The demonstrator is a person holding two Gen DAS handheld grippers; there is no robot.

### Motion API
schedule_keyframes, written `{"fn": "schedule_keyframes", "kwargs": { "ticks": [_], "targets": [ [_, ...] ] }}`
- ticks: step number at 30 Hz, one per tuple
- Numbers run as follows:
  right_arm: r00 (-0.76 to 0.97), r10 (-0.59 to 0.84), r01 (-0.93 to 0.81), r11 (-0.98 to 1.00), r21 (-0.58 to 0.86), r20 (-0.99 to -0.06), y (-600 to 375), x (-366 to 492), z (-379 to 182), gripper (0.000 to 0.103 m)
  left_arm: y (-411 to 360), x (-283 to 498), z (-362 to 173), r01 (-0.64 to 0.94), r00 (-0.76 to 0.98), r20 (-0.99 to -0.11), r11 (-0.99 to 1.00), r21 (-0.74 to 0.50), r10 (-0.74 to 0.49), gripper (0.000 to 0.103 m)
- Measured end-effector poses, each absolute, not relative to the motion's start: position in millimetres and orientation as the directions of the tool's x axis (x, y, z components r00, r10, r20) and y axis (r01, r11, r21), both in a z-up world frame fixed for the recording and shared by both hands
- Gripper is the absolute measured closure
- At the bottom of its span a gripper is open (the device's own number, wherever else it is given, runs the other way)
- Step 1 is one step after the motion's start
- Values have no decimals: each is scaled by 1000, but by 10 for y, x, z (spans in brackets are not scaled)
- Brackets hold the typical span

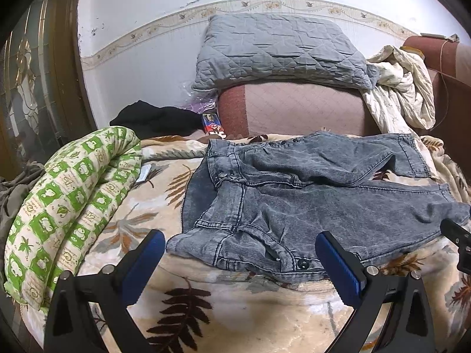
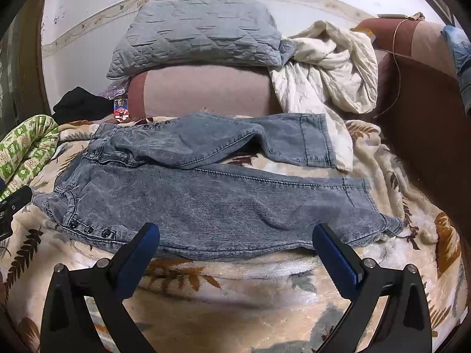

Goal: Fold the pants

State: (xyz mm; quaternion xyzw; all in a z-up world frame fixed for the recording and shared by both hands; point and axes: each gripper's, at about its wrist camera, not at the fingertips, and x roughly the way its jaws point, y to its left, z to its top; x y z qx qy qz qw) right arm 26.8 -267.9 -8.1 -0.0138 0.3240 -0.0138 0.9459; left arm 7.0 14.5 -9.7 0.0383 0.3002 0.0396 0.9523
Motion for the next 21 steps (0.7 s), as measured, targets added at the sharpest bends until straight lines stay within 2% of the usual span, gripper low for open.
{"fn": "schedule_keyframes", "kwargs": {
  "ticks": [21],
  "targets": [
    [787, -28, 14, 999, -29, -617, -2664, 270, -89, 0, 150, 95, -121, -60, 814, -570, 992, 108, 111, 0]
  ]
}}
